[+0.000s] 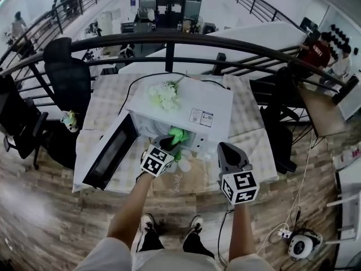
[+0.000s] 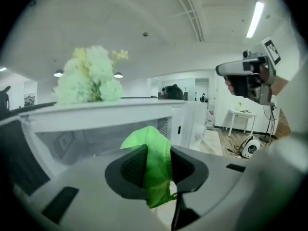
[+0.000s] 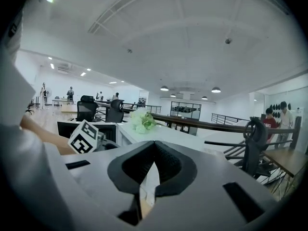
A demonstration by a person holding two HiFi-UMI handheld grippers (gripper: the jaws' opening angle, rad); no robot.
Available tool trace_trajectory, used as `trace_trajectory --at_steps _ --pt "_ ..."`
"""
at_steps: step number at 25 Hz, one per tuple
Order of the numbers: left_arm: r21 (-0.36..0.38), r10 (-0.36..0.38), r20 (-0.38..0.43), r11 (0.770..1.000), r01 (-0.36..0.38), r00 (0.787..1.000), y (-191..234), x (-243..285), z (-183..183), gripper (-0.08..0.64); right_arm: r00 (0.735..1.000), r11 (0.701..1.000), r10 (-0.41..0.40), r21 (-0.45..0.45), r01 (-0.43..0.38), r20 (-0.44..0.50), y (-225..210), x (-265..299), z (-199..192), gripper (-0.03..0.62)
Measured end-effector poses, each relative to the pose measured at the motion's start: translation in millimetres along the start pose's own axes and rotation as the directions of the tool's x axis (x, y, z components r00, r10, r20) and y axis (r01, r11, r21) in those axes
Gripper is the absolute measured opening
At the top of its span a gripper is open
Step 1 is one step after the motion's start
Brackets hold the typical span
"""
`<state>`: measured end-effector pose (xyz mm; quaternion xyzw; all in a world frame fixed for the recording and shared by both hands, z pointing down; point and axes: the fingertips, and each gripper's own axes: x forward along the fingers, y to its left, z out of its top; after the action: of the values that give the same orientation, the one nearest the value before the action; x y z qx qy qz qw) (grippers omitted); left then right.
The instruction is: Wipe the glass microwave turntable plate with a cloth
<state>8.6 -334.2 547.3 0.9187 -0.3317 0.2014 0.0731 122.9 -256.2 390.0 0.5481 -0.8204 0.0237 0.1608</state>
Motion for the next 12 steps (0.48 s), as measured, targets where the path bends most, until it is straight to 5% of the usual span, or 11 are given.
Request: trace_trajectory --at_steps 7,12 --pt "0.068 0.144 0.114 0.986 -0.152 0.983 14 -105 67 0.117 0.995 0.998 -0.013 -0.068 0.019 0.097 -1 -25 68 0.014" --pt "0.078 0.238 0.242 0.962 -0.263 0.941 24 -170 125 0.117 0.988 0.993 0.001 -0.116 0.017 0.155 11 -37 103 0.014"
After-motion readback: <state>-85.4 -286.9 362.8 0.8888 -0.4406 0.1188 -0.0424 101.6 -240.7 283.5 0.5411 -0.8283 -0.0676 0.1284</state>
